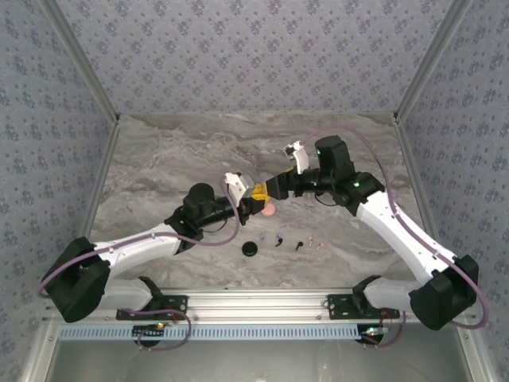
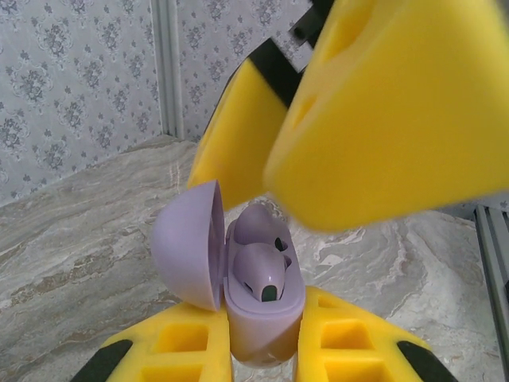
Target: Insert wireless bluetooth earbuds into charging case
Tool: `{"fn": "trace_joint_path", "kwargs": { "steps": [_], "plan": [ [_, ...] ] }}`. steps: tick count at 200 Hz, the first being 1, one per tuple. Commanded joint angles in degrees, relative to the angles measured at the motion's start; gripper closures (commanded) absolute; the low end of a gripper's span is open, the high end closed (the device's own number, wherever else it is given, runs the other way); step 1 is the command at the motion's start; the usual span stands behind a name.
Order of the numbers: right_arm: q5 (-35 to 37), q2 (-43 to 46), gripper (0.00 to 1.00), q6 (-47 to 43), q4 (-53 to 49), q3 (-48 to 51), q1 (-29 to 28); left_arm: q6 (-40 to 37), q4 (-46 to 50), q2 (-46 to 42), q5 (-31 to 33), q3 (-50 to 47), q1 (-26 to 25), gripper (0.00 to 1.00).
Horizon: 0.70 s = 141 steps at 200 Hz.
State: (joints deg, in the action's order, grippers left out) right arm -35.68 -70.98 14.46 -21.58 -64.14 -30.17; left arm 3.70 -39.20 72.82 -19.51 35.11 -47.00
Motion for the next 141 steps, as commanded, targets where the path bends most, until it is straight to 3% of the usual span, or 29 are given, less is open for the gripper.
{"fn": "trace_joint_path", "kwargs": {
  "steps": [1,46,141],
  "plan": [
    [-4.8,-0.9,0.28,-0.8,2.1,-3.4,-1.1,-0.4,-1.4,-0.6,-1.7,2.0,-0.2,1.00],
    [-6.4,2.1,0.37,-1.3,4.4,-1.6,-1.2,-0.5,-0.5,-0.2,-1.2,2.2,-0.3,1.00],
    [-2.1,7.1,0.37,-2.2,4.6,4.3,-1.2,-0.5,0.1,-0.2,-0.7,2.1,-0.2,1.00]
  ]
}}
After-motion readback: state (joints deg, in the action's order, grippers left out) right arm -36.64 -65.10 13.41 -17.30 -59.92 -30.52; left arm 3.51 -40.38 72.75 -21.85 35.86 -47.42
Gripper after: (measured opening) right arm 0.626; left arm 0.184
